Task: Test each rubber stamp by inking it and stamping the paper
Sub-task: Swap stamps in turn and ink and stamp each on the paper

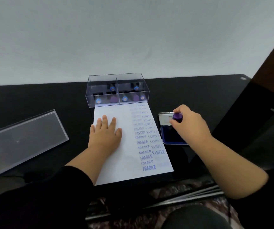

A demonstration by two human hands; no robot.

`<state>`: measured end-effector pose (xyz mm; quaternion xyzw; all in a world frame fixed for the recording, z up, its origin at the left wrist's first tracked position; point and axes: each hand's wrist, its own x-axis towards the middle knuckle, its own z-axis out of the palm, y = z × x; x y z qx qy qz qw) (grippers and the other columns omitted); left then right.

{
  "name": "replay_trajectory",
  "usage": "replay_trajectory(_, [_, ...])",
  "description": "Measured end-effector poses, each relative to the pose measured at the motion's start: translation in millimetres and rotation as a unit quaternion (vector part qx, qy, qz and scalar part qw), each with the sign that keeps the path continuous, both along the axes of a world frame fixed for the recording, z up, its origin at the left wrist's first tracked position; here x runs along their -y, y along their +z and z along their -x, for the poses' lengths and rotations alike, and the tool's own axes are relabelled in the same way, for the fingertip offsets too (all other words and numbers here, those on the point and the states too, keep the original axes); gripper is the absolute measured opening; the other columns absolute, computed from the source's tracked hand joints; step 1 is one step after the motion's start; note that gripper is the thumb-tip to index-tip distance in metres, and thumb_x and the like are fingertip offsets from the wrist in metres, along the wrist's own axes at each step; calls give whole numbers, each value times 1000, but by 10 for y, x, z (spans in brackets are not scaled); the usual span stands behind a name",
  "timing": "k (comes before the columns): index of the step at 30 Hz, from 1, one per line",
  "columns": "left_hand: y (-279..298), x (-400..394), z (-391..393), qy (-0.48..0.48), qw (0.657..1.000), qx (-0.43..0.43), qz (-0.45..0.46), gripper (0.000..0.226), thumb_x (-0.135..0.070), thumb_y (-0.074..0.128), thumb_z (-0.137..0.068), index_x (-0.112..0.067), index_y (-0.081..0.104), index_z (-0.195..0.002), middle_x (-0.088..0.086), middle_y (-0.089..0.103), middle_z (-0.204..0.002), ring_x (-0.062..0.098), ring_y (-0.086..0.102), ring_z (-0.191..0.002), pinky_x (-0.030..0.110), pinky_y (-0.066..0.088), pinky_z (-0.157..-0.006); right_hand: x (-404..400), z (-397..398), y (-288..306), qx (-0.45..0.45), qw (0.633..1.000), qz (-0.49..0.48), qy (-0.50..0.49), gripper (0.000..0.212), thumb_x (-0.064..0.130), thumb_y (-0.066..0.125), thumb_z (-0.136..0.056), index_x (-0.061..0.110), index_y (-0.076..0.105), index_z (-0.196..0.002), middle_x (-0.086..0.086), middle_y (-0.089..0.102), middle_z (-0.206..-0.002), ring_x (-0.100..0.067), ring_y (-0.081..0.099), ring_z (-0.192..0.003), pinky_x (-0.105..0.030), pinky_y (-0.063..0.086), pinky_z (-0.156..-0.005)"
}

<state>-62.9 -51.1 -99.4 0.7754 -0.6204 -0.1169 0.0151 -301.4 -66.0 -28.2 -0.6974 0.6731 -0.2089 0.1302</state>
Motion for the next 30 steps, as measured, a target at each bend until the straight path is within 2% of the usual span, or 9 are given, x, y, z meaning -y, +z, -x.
replay_trajectory(3, [-11,-2,-1,-2,1000,2,3,56,-42,13,-101,-26,-5,-152,4,-14,-159,21,-12,-146,41,-6,-117,-50,-13,-117,-29,999,12,-6,22,24,56,-92,17,48,-111,-4,58,-106,-16,46,-78,-27,36,-65])
replay_trajectory(9, [-24,-5,-3,-4,1000,0,8,56,-43,12,-101,-27,-5,-152,3,-15,-159,21,-13,-146,40,-7,-117,-26,-33,-275,-7,999,36,-12,21,21,53,-94,16,48,-114,-5,54,-112,-16,47,-78,-24,34,-63])
replay_trajectory(21, [-22,78,-37,-7,1000,-6,9,56,-44,14,-101,-30,-3,-152,0,-14,-159,18,-12,-146,40,-8,-117,606,-249,-232,-7,999,39,4,22,18,52,-94,12,45,-113,-10,51,-116,-18,45,-79,-30,37,-65])
replay_trajectory(24, [-11,131,-82,-13,1000,-6,8,56,-44,15,-101,-31,-2,-152,-1,-14,-159,17,-12,-146,39,-8,-117,757,-301,-223,-6,999,40,11,22,16,52,-94,10,45,-114,-11,51,-116,-21,47,-79,-32,38,-66])
replay_trajectory(28, [0,208,-143,-18,1000,-7,8,56,-45,16,-101,-32,-1,-152,-2,-13,-159,15,-11,-146,36,-7,-118,871,-337,-231,-28,999,45,13,23,17,50,-94,11,44,-116,-11,51,-115,-29,56,-91,-35,43,-69])
replay_trajectory(30, [2,247,-184,-20,1000,-7,7,56,-45,17,-101,-31,-1,-152,-2,-13,-159,14,-10,-146,36,-7,-118,878,-347,-249,-41,998,52,14,23,18,50,-95,12,43,-116,-10,50,-112,-28,56,-88,-36,46,-70])
